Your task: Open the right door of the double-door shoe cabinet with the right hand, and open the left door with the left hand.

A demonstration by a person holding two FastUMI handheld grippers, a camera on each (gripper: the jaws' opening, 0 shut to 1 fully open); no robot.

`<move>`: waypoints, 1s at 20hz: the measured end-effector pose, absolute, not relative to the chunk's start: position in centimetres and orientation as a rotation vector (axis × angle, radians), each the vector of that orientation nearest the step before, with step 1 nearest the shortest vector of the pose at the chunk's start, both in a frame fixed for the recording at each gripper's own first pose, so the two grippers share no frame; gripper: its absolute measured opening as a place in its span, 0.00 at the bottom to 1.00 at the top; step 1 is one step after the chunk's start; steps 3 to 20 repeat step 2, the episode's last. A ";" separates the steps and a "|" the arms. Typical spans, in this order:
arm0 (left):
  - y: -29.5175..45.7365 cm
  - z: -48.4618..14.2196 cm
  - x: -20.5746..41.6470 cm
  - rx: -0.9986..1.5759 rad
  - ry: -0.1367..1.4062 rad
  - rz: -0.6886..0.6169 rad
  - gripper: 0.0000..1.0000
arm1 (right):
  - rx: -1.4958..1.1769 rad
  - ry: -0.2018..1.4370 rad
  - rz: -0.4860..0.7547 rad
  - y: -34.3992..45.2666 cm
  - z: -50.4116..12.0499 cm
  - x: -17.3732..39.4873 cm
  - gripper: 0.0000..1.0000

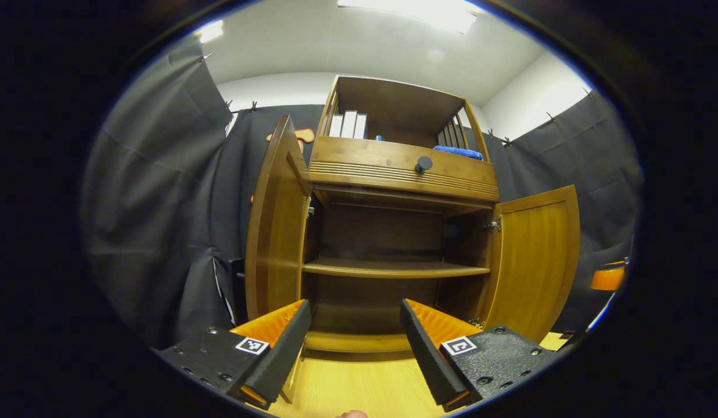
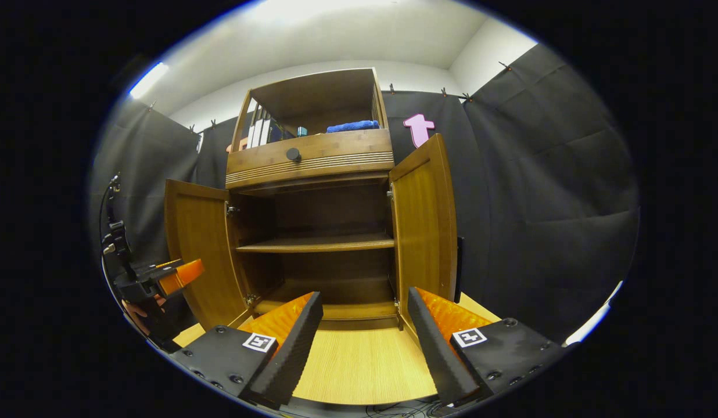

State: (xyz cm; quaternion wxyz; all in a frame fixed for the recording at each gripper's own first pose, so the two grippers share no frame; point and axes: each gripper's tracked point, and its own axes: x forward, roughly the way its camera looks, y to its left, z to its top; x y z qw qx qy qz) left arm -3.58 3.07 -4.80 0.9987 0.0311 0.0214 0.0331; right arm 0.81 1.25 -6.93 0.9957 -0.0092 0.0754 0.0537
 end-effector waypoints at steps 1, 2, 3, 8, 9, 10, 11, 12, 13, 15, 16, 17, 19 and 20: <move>3.0 -4.8 -3.6 0.064 0.043 0.063 0.89 | -0.019 0.150 0.105 1.2 -6.9 0.8 0.89; 2.9 -4.6 -3.6 0.065 0.040 0.061 0.89 | -0.019 0.149 0.104 1.2 -7.0 0.6 0.89; 2.9 -4.6 -3.6 0.065 0.040 0.061 0.89 | -0.019 0.149 0.104 1.2 -7.0 0.6 0.89; 2.9 -4.6 -3.6 0.065 0.040 0.061 0.89 | -0.019 0.149 0.104 1.2 -7.0 0.6 0.89; 2.9 -4.6 -3.6 0.065 0.040 0.061 0.89 | -0.019 0.149 0.104 1.2 -7.0 0.6 0.89; 2.9 -4.6 -3.6 0.065 0.040 0.061 0.89 | -0.019 0.149 0.104 1.2 -7.0 0.6 0.89; 2.9 -4.6 -3.6 0.065 0.040 0.061 0.89 | -0.019 0.149 0.104 1.2 -7.0 0.6 0.89; 2.9 -4.6 -3.6 0.065 0.040 0.061 0.89 | -0.019 0.149 0.104 1.2 -7.0 0.6 0.89; 2.9 -4.6 -3.6 0.065 0.040 0.061 0.89 | -0.019 0.149 0.104 1.2 -7.0 0.6 0.89; 2.9 -4.6 -3.6 0.065 0.040 0.061 0.89 | -0.019 0.149 0.104 1.2 -7.0 0.6 0.89; 2.9 -4.6 -3.6 0.065 0.040 0.061 0.89 | -0.019 0.149 0.104 1.2 -7.0 0.6 0.89; 2.9 -4.6 -3.6 0.065 0.040 0.061 0.89 | -0.019 0.149 0.104 1.2 -7.0 0.6 0.89; 2.9 -4.6 -3.6 0.065 0.040 0.061 0.89 | -0.019 0.149 0.104 1.2 -7.0 0.6 0.89; 2.9 -4.6 -3.6 0.065 0.040 0.061 0.89 | -0.019 0.149 0.104 1.2 -7.0 0.6 0.89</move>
